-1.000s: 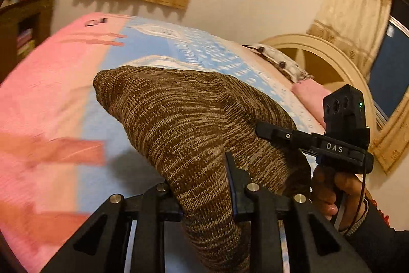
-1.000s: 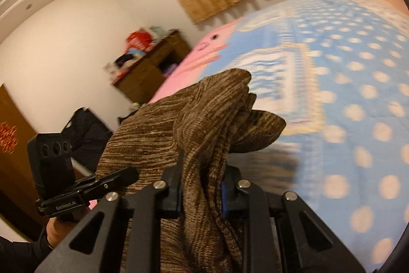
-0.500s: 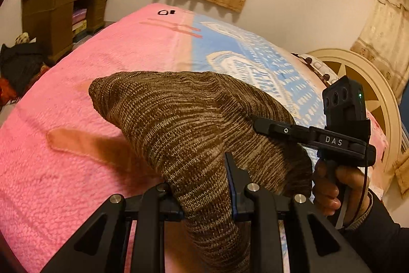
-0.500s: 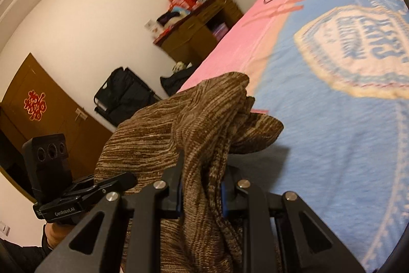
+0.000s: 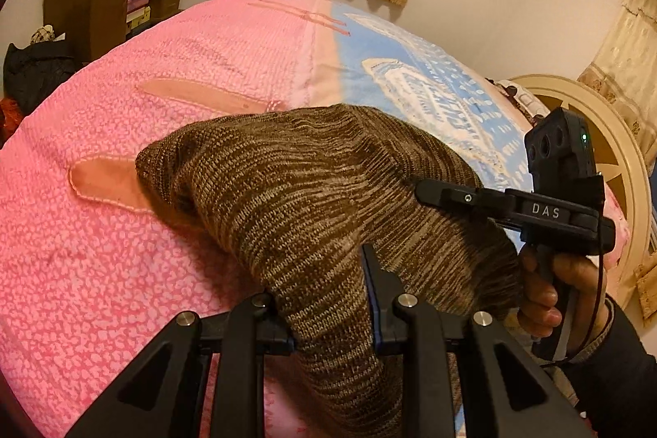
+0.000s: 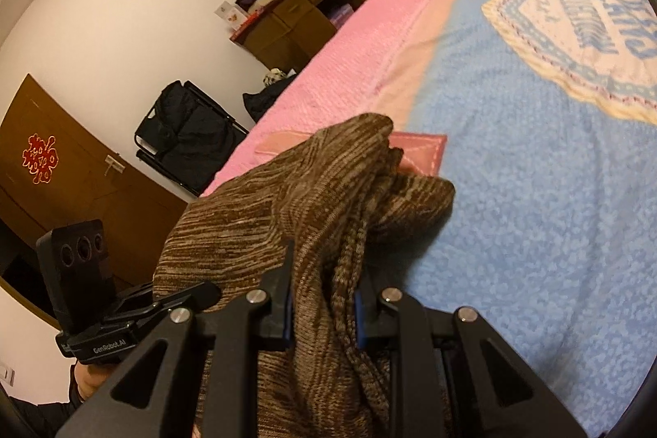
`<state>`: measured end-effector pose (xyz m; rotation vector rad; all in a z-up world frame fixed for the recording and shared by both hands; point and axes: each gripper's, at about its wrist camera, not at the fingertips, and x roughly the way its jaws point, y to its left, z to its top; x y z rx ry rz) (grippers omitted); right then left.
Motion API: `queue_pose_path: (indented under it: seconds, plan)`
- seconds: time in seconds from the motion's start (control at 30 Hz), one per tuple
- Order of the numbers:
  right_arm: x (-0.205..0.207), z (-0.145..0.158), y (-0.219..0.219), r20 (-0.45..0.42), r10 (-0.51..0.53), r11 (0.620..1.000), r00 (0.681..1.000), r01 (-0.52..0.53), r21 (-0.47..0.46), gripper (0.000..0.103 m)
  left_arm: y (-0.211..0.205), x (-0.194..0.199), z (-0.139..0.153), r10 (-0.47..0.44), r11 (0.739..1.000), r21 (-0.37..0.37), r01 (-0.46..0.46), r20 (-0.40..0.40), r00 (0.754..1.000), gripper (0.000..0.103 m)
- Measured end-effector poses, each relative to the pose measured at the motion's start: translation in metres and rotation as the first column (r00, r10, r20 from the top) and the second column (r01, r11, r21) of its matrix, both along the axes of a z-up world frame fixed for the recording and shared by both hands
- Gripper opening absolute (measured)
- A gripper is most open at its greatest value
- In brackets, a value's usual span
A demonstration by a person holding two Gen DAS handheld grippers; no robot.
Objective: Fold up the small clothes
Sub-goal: 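Lower the sweater onto the pink bedspread and open both grippers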
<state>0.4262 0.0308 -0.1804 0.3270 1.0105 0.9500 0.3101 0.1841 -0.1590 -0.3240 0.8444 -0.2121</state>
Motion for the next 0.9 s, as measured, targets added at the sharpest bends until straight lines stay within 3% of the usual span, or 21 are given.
queue_pose_path:
  seconds: [0.13, 0.23, 0.37, 0.4, 0.47, 0.63, 0.9]
  plan:
    - [0.005, -0.007, 0.004, -0.023, -0.004, 1.0, 1.0, 0.003, -0.011, 0.025, -0.002, 0.001, -0.007, 0.015, 1.0, 0.025, -0.014, -0.013, 1.0, 0.033]
    - [0.004, -0.008, -0.001, -0.027, -0.021, 1.0, 0.999, 0.02, -0.022, 0.03, 0.001, -0.007, -0.01, 0.033, 0.999, 0.035, -0.032, -0.016, 0.999, 0.048]
    - [0.004, -0.009, -0.011, -0.025, -0.057, 0.998, 0.998, 0.056, -0.041, 0.043, 0.008, -0.021, -0.014, 0.069, 0.997, 0.019, -0.069, -0.034, 0.997, 0.055]
    - [0.002, -0.007, -0.013, -0.016, -0.069, 0.996, 0.998, 0.068, -0.056, 0.051, 0.009, -0.028, -0.011, 0.08, 0.997, 0.022, -0.079, -0.03, 0.996, 0.055]
    - [-0.004, -0.002, -0.021, 0.008, -0.104, 0.991, 0.995, 0.104, -0.08, 0.057, 0.007, -0.041, -0.004, 0.09, 0.995, 0.044, -0.09, -0.016, 0.996, 0.055]
    - [-0.032, 0.019, -0.041, 0.102, -0.148, 0.977, 0.984, 0.161, -0.139, 0.058, 0.001, -0.075, 0.015, 0.105, 0.99, 0.089, -0.107, 0.027, 0.994, 0.055]
    - [-0.103, 0.072, -0.055, 0.275, -0.197, 0.958, 0.941, 0.244, -0.148, 0.083, -0.008, -0.107, 0.043, 0.092, 0.989, 0.103, -0.102, 0.102, 0.991, 0.062]
